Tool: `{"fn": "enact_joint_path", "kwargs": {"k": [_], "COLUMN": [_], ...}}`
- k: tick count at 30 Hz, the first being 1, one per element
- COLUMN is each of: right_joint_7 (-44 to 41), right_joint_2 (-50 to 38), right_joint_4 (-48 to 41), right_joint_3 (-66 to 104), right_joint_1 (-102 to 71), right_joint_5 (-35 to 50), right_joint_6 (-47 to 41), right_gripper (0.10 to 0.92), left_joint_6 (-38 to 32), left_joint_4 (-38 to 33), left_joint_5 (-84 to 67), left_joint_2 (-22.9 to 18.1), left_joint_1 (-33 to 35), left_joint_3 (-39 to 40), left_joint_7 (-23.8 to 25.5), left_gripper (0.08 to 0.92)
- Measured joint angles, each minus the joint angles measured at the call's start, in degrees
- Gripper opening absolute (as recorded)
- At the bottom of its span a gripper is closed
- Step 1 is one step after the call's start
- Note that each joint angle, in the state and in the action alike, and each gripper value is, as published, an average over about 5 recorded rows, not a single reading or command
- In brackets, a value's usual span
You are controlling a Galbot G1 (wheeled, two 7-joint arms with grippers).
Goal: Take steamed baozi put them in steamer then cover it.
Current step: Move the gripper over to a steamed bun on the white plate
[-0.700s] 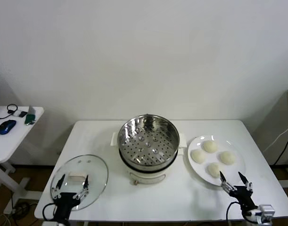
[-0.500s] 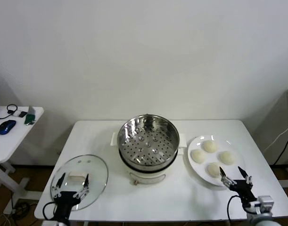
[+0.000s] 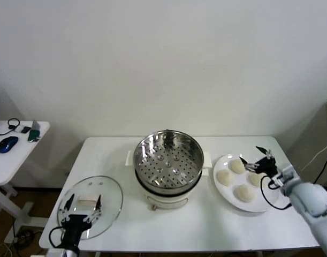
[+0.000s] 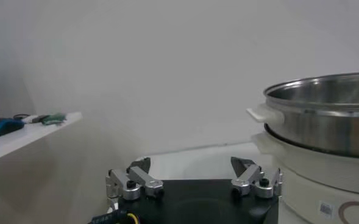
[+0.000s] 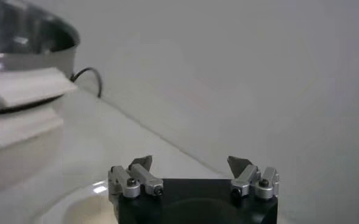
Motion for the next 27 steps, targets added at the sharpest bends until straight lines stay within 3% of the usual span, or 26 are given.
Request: {"fn": "enact_joint_path", "kwargs": {"k": [13, 27], "right_joint_7": [-25.6, -33.9], "right_joint_2": [0.8, 12.6], "right_joint_4": [-20.4, -39.1], "right_joint_3": [-45.9, -62.5], "right_joint_1": [42.0, 54.0], "right_joint_5": [-4.5, -6.1], "right_joint_6": [10.0, 12.8], "right_gripper": [0.823, 0.823], "left_joint_6": [-0.4, -1.7], "left_joint_4": [0.8, 2.7], "left_joint_5": [0.5, 0.6], "left_joint_2": [0.1, 0.4], "left_joint_1": [-0.5, -1.0], "left_joint_3": [-0.1, -0.4], "left_joint_7": [0.8, 0.7], "left_gripper": [0.823, 0.823]}}
